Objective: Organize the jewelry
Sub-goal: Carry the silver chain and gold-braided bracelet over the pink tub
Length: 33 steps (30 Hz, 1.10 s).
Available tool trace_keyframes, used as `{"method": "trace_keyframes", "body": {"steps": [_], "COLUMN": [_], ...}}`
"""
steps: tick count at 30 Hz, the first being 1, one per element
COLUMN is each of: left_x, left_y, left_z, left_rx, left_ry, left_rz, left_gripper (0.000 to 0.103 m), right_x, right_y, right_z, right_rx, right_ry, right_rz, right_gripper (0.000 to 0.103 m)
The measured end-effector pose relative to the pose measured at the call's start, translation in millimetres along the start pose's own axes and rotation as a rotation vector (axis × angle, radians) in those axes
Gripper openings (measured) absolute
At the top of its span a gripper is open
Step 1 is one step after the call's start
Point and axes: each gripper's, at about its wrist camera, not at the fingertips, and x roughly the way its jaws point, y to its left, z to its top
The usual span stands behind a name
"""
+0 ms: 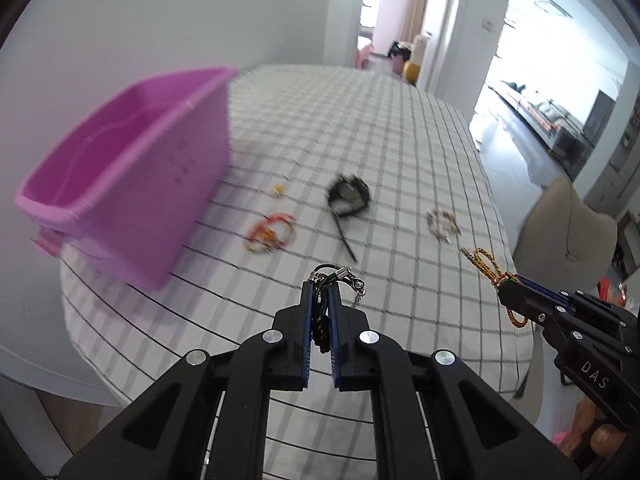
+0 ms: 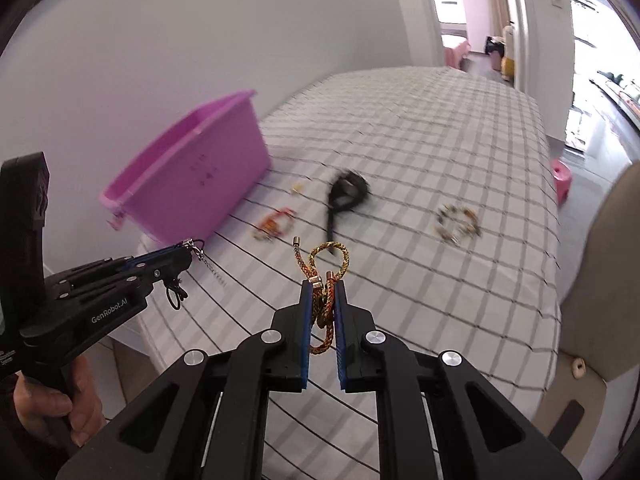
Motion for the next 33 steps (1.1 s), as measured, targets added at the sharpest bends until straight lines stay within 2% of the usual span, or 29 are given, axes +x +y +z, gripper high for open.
{"method": "trace_keyframes", "body": {"steps": [8, 11, 17, 21, 25, 33], "left_x": [-25.0, -27.1, -28.5, -14.6, 1.8, 44.1], "left_y": [74.0, 108.6, 185.0, 222.1, 255.0, 294.6], "left_z": [39.9, 60.2, 102.2, 122.7, 134.3, 140.2], "left_rx": [-0.030, -0.021, 0.001, 0.005, -0.011, -0.043], "left_ry": [-0.077, -0.079, -0.131, -0.118, -0.102, -0.027], "left_rz": [0.011, 0.009, 0.000, -0.002, -0.009, -0.006], "left_gripper": [0.008, 0.008, 0.008, 0.008, 0.008, 0.008], "right_x": [18.4, 33.9, 78.2, 107.6, 140.0, 197.5], "right_y": [67.8, 96.6, 161.3, 201.3, 238.8, 259.5], "right_z": [57.4, 82.0, 127.7, 151.9, 174.1, 193.6], "right_rx": [-0.054, -0.028, -0.043, -0.048, -0.097, -0.068], "right_ry": [-0.069, -0.075, -0.091, -0.081, -0.054, 0.047], "right_rz": [0.032, 0.063, 0.091, 0.136, 0.124, 0.108], "right_gripper": [0.010, 0.010, 0.010, 0.010, 0.010, 0.010]}}
